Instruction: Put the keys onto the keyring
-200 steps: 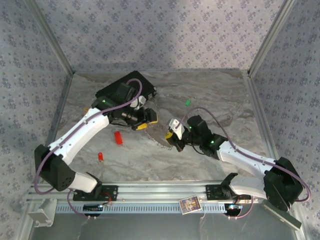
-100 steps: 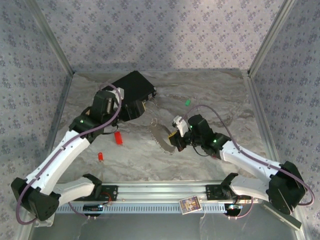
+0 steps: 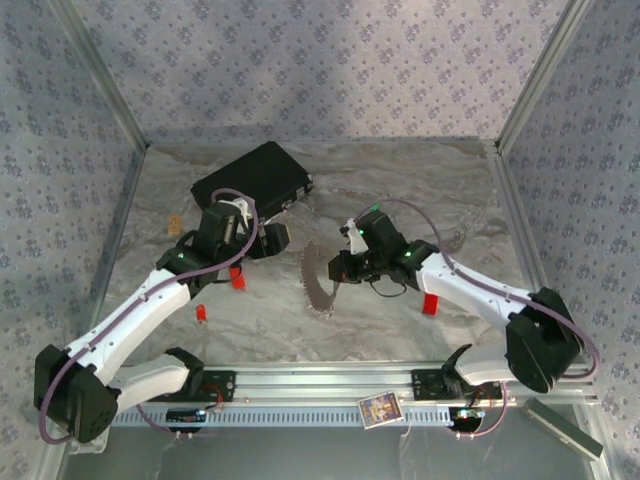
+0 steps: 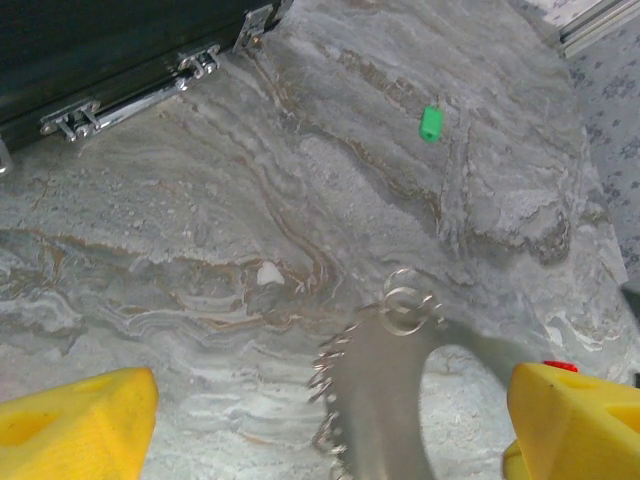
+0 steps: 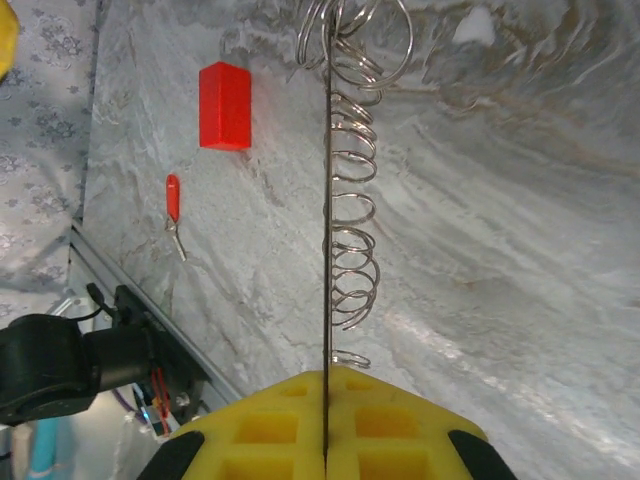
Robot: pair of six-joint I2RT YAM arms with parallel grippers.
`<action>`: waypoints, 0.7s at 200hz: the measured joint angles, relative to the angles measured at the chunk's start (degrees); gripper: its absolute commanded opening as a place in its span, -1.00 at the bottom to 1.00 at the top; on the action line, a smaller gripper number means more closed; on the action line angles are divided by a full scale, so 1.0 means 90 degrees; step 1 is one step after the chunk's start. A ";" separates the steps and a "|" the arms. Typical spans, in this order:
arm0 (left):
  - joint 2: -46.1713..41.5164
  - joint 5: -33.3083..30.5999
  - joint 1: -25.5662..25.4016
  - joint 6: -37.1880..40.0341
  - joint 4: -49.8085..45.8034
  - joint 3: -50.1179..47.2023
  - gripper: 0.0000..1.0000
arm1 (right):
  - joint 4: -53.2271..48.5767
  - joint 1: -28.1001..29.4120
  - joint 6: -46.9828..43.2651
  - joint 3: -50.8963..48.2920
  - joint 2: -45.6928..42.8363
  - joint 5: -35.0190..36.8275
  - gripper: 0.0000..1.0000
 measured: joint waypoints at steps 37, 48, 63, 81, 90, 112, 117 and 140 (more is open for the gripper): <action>0.0000 0.0005 -0.0129 0.0000 0.0316 -0.0117 0.77 | 0.0274 -0.0056 0.0245 0.0005 0.0811 -0.0231 -1.00; 0.0002 0.0005 -0.0165 0.0000 0.0398 -0.0168 0.77 | 0.0338 -0.0121 0.0260 0.0007 0.1020 -0.0355 -1.00; 0.0002 0.0002 -0.0202 0.0000 0.0512 -0.0257 0.77 | 0.0476 -0.0228 0.0262 0.0090 0.1241 -0.0563 -1.00; 0.0002 0.0005 -0.0238 0.0002 0.0602 -0.0367 0.77 | 0.0583 -0.0333 0.0231 0.0250 0.1472 -0.0702 -1.00; 0.0002 0.0002 -0.0248 0.0005 0.0636 -0.0408 0.77 | 0.0602 -0.0391 0.0204 0.0306 0.1576 -0.0765 -1.00; 0.0002 0.0002 -0.0257 0.0049 0.0695 -0.0449 0.77 | 0.0692 -0.0551 0.0066 0.0398 0.1853 -0.0950 -1.00; 0.0002 -0.0002 -0.0265 0.0053 0.0699 -0.0452 0.77 | 0.0729 -0.0583 0.0044 0.0403 0.1906 -0.1008 -1.00; 0.0002 -0.0017 -0.0296 0.0119 0.0738 -0.0481 0.78 | 0.0884 -0.0673 -0.0075 0.0410 0.2079 -0.1156 -0.69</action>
